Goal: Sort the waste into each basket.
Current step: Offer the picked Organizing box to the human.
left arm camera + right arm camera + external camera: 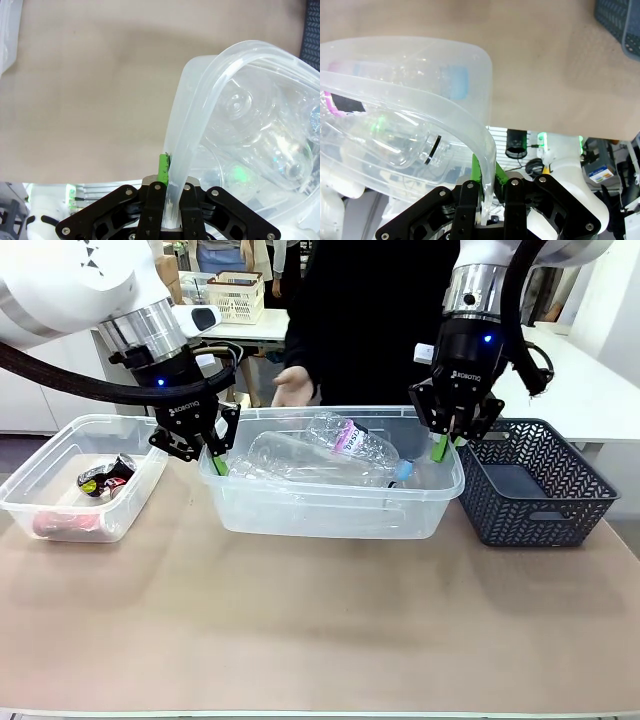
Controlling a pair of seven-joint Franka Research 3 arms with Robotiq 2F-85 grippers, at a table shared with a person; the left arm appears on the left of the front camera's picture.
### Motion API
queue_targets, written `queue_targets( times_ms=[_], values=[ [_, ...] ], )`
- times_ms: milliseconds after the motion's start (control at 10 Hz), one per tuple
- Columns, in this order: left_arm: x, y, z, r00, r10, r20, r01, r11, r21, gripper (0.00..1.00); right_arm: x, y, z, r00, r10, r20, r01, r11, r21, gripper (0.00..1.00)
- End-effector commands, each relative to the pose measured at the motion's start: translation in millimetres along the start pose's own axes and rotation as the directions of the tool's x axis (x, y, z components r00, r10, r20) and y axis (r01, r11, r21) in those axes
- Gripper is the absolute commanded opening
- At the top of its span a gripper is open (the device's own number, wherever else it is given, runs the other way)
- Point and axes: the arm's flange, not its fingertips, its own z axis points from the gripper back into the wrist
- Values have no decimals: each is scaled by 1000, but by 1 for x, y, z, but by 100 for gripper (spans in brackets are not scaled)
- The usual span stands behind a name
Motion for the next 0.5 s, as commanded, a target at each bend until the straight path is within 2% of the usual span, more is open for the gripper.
queue_targets(
  times_ms=[0, 100, 300, 400],
  values=[
    [1, 2, 6, 999, 39, 19, -39, 999, -22, 0, -5, -3, 1, 1000, 8, -11, -8, 1000, -19, 0],
    [0, 0, 0, 1000, 0, 0, 0, 1000, 0, 3, 0, 0, 0, 1000, 0, 0, 0, 1000, 0, 6],
    [42, -16, 17, 999, -29, 27, 29, 1000, 1, 3, 50, 14, 27, 1000, 25, 10, -25, 998, -52, 6],
    [65, -24, 26, 996, -42, 81, 42, 999, -3, 3, 79, 22, 39, 998, 57, 28, -56, 997, -49, 6]
  ],
)
